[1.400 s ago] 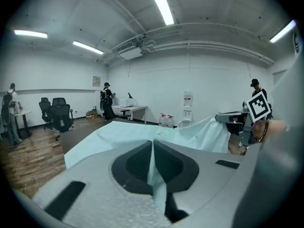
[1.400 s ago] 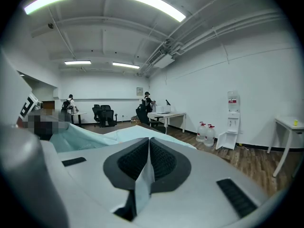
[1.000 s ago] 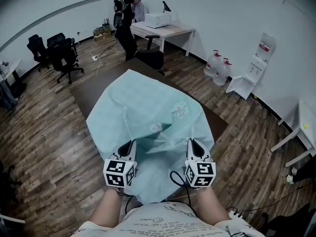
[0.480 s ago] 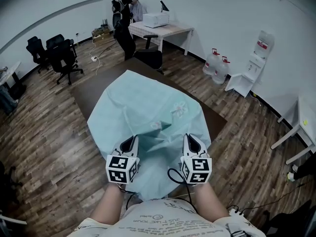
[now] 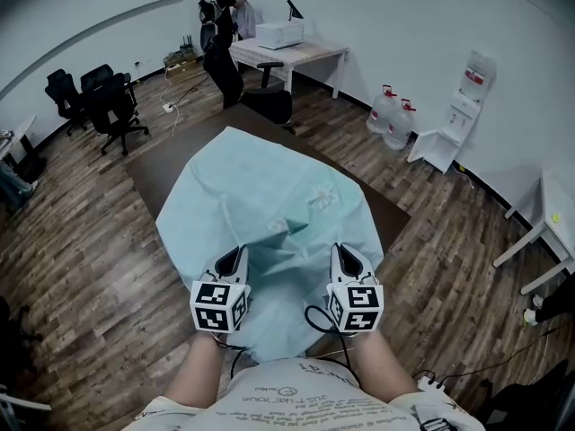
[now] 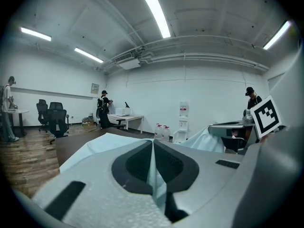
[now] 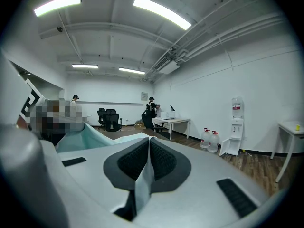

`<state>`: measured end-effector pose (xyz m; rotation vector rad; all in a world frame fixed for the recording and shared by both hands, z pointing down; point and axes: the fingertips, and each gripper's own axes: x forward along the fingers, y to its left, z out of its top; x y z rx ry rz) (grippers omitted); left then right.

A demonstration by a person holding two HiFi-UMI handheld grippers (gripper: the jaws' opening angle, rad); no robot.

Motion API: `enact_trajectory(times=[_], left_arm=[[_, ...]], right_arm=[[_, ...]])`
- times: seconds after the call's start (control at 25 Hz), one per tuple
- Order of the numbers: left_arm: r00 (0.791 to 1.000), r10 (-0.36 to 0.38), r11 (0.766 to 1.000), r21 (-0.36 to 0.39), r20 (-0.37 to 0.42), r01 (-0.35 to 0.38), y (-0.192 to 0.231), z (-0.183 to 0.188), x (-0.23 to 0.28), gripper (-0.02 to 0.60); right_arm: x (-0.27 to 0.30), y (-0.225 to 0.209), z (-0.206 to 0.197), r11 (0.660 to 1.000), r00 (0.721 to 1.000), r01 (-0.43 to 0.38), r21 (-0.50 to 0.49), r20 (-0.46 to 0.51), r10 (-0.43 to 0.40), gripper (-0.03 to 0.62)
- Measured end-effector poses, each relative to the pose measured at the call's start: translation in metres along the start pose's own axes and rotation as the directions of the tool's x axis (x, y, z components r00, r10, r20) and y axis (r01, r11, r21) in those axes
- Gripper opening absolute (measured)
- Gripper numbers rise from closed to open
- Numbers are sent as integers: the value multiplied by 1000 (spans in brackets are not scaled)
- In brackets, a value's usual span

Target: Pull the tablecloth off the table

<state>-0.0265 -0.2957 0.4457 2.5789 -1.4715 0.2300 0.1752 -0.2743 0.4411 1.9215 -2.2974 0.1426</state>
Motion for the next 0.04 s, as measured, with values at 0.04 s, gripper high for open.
enact_trajectory(times=[0.04], left_arm=[[1000,1,1000,1,-1,-1,-1,0,1,11]], right_arm=[[0,-1,-1,1000,1000,-1,-1,-3,1,14]])
